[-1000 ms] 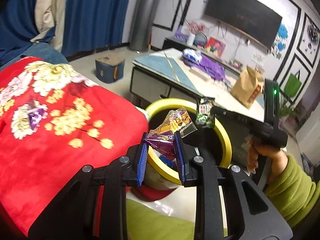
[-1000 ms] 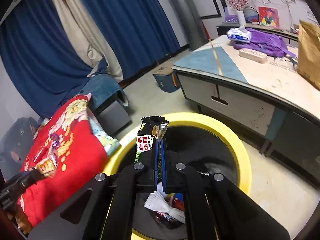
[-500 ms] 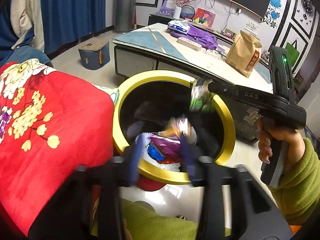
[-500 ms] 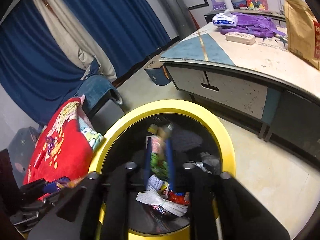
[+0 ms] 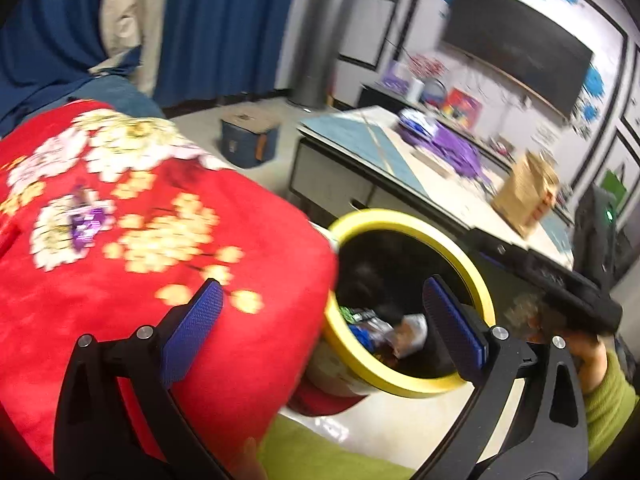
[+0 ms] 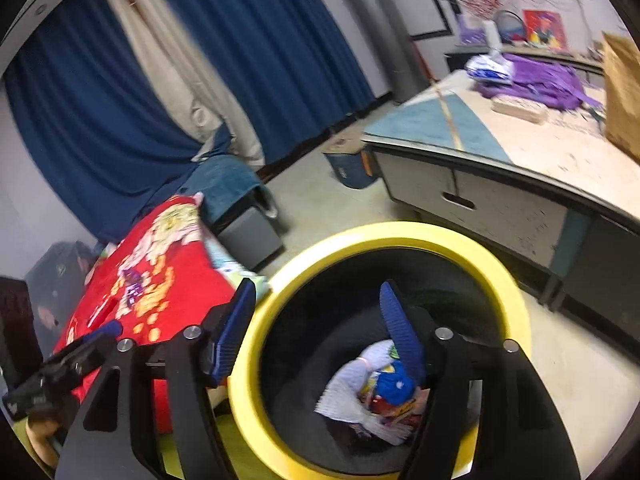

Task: Collect trash
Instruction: 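Move both tools back over the red candy tube and purple wrapper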

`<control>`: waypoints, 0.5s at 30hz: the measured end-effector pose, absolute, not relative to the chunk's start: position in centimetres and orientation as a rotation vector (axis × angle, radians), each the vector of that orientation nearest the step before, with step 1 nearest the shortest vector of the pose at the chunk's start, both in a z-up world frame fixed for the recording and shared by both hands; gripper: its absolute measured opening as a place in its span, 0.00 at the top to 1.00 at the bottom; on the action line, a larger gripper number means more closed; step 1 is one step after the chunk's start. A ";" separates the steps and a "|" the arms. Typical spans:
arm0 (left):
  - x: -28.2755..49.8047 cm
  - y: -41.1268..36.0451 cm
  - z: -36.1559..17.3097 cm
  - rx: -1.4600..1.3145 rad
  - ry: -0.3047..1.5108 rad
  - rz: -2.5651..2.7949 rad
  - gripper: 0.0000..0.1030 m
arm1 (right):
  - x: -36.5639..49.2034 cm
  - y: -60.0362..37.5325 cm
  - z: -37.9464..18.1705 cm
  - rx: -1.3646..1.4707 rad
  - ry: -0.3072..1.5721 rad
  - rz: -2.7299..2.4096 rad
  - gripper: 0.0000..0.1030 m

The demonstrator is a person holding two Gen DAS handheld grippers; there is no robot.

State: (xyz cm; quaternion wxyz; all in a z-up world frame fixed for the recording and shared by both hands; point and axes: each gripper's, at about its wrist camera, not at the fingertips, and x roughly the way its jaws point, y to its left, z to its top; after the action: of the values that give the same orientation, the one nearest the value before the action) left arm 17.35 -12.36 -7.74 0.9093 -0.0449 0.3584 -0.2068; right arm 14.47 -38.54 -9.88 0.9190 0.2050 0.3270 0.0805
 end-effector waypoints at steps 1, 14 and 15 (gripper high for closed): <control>17.3 -11.6 -7.4 -0.103 0.727 -0.408 0.11 | 14.6 -37.8 -9.6 0.412 0.671 0.182 0.39; 16.2 -3.9 -4.2 -0.132 0.565 -0.194 0.11 | 16.7 -28.2 -6.2 0.288 0.666 0.384 0.35; 16.1 -3.6 -4.0 -0.128 0.558 -0.182 0.11 | 17.0 -27.2 -5.9 0.276 0.666 0.401 0.35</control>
State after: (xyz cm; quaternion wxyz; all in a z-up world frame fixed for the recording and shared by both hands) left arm 16.14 -3.65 -4.04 0.9553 -0.0631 0.2747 -0.0894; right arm 16.96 -27.21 -5.88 0.9161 0.1343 0.3237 0.1946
